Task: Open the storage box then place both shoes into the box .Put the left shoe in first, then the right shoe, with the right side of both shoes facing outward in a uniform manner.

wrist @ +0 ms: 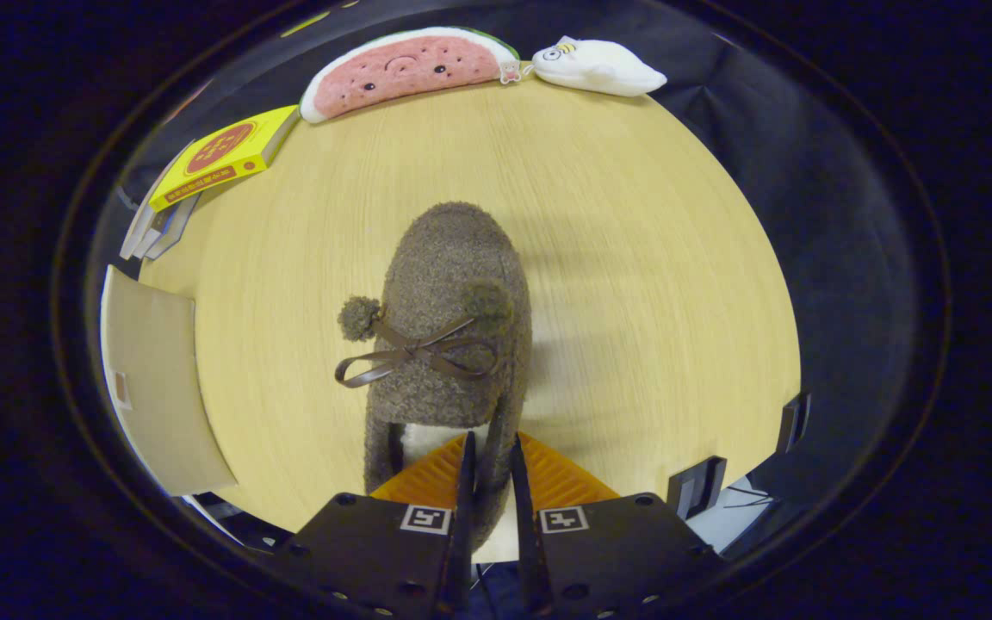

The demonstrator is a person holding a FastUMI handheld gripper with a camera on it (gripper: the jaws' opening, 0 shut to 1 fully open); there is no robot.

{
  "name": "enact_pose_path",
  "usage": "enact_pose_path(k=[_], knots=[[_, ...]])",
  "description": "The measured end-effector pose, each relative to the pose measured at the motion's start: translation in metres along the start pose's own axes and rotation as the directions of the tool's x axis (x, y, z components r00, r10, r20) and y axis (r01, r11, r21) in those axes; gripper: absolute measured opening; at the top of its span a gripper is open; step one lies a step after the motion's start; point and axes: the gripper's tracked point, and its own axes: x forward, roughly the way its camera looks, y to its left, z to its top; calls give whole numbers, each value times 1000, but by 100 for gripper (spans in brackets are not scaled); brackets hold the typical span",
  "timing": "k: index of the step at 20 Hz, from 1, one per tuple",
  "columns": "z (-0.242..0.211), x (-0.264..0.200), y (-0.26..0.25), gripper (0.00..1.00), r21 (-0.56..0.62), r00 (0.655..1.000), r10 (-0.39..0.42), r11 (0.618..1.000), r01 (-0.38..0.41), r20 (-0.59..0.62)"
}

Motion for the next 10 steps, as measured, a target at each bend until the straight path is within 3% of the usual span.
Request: enact_pose_path(k=[1, 6, 10], knots=[[-2, -7, 0, 1, 7, 1000, 14, 1000, -14, -4], [-11, -15, -6, 1, 35, 999, 29, 999, -28, -28], [-14, -40, 7, 1, 77, 992, 119, 990, -116, -34]])
